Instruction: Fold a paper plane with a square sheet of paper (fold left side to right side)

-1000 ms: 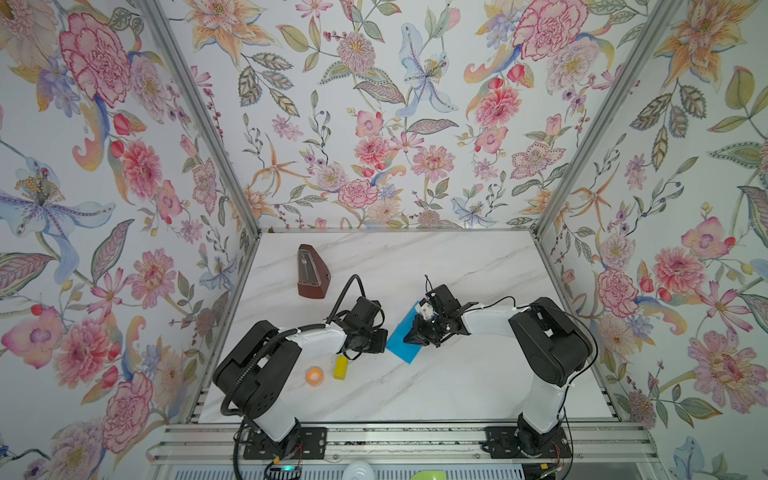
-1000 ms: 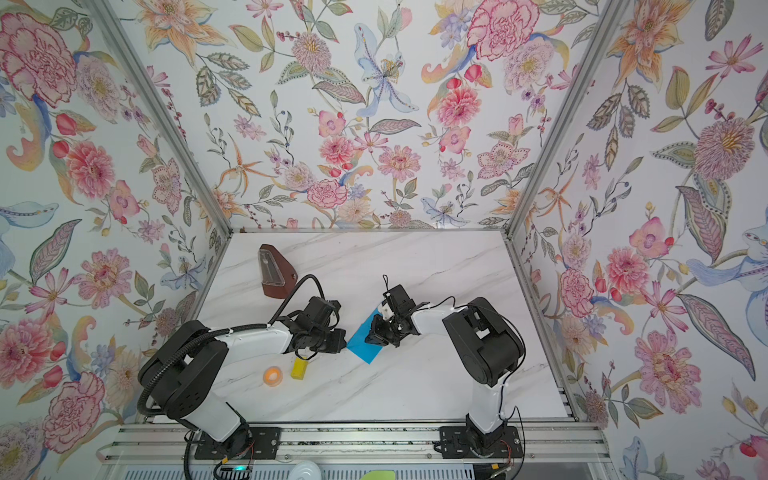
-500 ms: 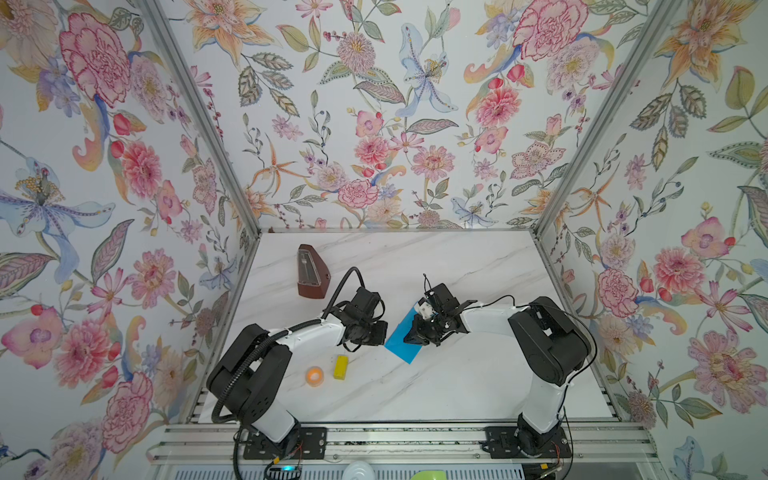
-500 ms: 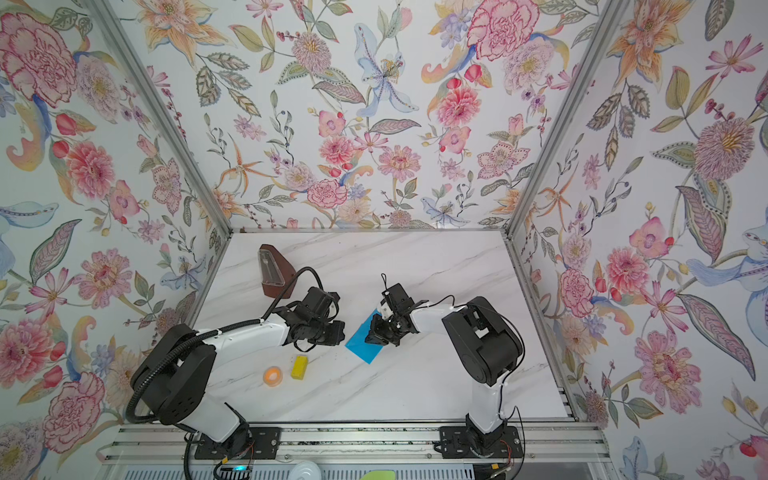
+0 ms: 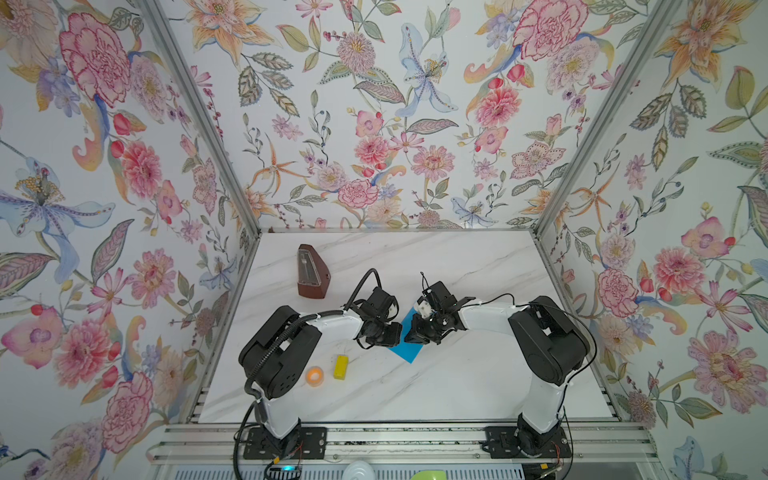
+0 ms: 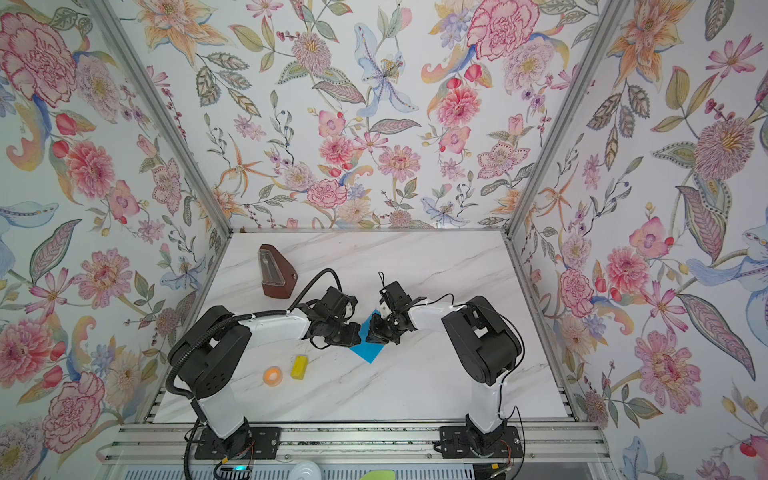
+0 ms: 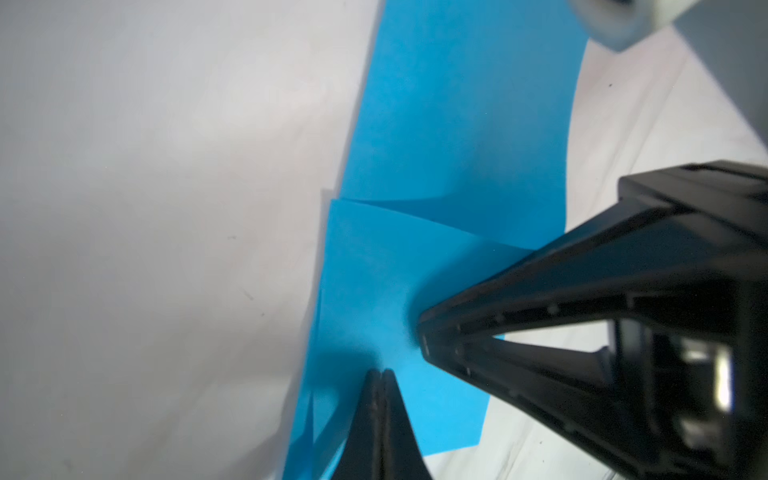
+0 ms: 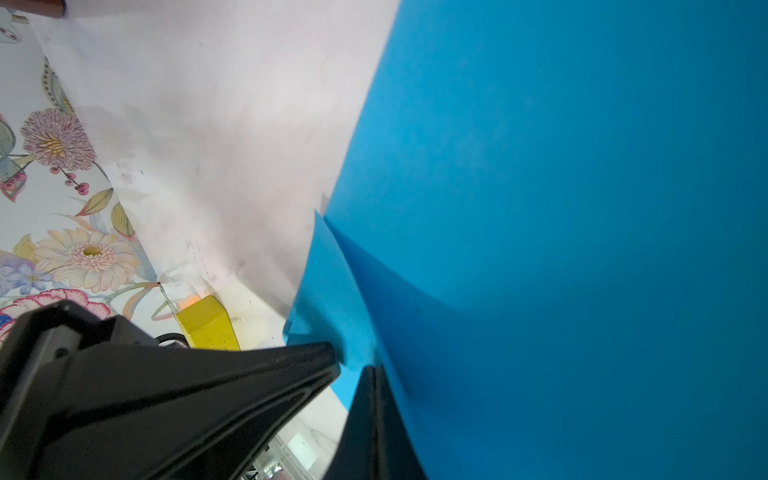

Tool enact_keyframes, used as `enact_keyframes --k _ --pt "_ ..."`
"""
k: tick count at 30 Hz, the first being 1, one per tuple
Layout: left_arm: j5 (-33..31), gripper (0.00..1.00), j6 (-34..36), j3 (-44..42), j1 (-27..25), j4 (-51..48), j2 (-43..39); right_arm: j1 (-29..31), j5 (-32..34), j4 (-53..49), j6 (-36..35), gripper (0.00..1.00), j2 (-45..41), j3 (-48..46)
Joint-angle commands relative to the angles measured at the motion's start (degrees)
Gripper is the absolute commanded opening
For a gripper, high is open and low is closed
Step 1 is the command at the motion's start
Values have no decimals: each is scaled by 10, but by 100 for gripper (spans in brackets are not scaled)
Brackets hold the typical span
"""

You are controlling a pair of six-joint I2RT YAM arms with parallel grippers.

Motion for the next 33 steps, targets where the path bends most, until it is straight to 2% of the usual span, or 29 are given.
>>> enact_keyframes --k 1,14,27,33 --pt "-14 0 4 -16 3 -19 14 0 67 -71 -27 2 23 2" --pt "-13 0 -3 -59 17 -11 12 -24 173 -151 -67 1 5 -14" --pt "-16 0 -6 -69 24 -12 3 -69 251 -201 -97 0 -38 -65" --pt "-10 0 -10 -69 24 -7 -1 -75 276 -221 -91 0 -67 -53"
